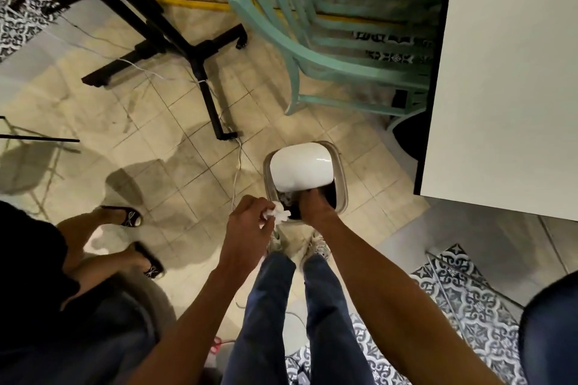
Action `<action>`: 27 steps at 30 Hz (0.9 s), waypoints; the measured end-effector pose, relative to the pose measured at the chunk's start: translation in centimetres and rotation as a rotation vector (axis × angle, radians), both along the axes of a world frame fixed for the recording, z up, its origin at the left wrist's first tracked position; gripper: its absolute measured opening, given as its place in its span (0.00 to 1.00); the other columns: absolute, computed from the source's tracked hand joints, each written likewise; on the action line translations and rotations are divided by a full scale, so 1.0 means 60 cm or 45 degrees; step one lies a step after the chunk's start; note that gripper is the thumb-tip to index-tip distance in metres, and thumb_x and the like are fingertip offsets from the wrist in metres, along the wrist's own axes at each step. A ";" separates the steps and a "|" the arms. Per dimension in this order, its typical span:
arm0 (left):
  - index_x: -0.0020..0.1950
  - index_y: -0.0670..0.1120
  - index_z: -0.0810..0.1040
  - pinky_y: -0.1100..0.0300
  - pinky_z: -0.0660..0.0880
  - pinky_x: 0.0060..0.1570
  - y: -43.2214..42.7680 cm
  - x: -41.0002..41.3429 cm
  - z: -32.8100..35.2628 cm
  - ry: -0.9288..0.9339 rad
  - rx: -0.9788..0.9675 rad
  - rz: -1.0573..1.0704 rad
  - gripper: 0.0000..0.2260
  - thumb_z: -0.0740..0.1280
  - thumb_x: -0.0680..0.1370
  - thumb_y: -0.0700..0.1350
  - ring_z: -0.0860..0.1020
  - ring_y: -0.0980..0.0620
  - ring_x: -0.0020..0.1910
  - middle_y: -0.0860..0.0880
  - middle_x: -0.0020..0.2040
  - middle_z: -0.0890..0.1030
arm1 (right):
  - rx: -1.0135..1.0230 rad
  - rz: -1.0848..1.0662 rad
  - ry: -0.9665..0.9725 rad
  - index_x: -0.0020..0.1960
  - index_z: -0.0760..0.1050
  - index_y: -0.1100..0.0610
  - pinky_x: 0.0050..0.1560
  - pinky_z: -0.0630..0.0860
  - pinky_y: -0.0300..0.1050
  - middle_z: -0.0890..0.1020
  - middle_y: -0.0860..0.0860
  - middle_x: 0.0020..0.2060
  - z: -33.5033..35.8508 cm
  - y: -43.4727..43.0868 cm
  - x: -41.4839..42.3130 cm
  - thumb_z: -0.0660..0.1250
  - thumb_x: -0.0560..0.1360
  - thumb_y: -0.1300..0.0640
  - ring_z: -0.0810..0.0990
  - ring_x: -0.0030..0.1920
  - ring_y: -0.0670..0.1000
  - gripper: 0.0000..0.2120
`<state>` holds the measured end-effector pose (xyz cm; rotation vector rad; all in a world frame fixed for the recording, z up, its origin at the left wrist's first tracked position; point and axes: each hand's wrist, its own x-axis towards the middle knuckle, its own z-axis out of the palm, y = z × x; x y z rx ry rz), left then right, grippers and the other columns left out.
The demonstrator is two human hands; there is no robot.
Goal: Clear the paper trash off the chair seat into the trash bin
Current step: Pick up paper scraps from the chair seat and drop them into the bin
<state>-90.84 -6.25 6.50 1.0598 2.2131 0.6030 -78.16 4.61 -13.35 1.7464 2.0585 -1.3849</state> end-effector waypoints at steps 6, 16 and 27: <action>0.55 0.46 0.82 0.57 0.82 0.47 0.014 0.019 -0.004 0.010 -0.034 -0.067 0.09 0.73 0.77 0.36 0.80 0.53 0.42 0.52 0.53 0.76 | 0.175 0.978 -0.335 0.68 0.77 0.62 0.60 0.80 0.55 0.81 0.60 0.65 0.167 0.010 0.009 0.63 0.84 0.62 0.83 0.62 0.61 0.14; 0.61 0.47 0.79 0.46 0.84 0.42 0.084 0.073 -0.026 0.381 -0.306 -0.563 0.10 0.68 0.80 0.42 0.84 0.39 0.43 0.45 0.59 0.75 | 0.392 0.268 -0.036 0.73 0.74 0.53 0.51 0.85 0.52 0.78 0.54 0.71 0.247 -0.039 0.121 0.67 0.77 0.68 0.86 0.57 0.60 0.26; 0.68 0.44 0.77 0.50 0.83 0.51 0.142 0.127 -0.160 0.586 -0.534 -1.002 0.14 0.63 0.83 0.39 0.85 0.44 0.51 0.43 0.65 0.77 | 0.629 0.267 0.074 0.77 0.72 0.54 0.69 0.79 0.55 0.70 0.53 0.79 0.226 -0.010 0.166 0.66 0.79 0.63 0.74 0.74 0.57 0.27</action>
